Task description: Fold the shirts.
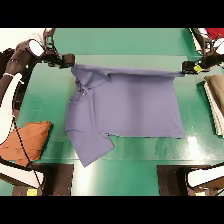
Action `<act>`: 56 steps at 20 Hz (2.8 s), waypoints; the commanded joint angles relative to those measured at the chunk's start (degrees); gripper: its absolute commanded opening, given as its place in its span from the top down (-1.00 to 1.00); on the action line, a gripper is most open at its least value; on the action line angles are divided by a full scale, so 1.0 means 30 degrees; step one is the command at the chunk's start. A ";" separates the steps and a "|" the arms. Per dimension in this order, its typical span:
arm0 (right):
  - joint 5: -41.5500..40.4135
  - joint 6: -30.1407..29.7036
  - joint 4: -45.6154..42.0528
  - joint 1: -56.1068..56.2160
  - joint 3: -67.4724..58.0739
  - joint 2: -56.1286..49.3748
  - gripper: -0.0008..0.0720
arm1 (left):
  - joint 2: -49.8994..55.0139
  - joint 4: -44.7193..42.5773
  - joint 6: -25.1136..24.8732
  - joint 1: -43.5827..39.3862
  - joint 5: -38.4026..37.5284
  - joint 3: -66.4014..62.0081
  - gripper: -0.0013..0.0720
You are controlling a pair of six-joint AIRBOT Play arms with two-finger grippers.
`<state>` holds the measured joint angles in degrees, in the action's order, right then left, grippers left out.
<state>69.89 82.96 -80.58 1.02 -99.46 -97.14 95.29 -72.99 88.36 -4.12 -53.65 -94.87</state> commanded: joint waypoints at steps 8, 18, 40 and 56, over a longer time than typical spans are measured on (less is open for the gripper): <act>-0.1574 -0.0153 0.0444 -0.0087 0.7104 0.2368 0.91 | 0.0160 0.2302 -0.3614 -0.0219 -0.2084 0.5268 0.91; 0.1399 -0.0182 0.1020 -0.1989 0.9165 0.7002 -0.07 | -0.6404 0.1486 -0.2361 0.1523 -0.7308 0.8182 -0.65; 0.1443 -0.0182 0.1530 -0.2637 1.2750 1.0331 -0.05 | -1.3508 0.6331 0.0401 -0.1173 -0.2674 2.3278 -0.65; 0.3599 -0.1974 0.2455 -0.9049 2.0269 1.2211 -0.42 | -1.4506 0.6484 -0.0597 -0.1173 -0.3126 2.0196 0.91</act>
<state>79.42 79.09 -75.77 -20.43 -46.39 -60.77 52.25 -53.58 86.87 -7.64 -63.59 -32.42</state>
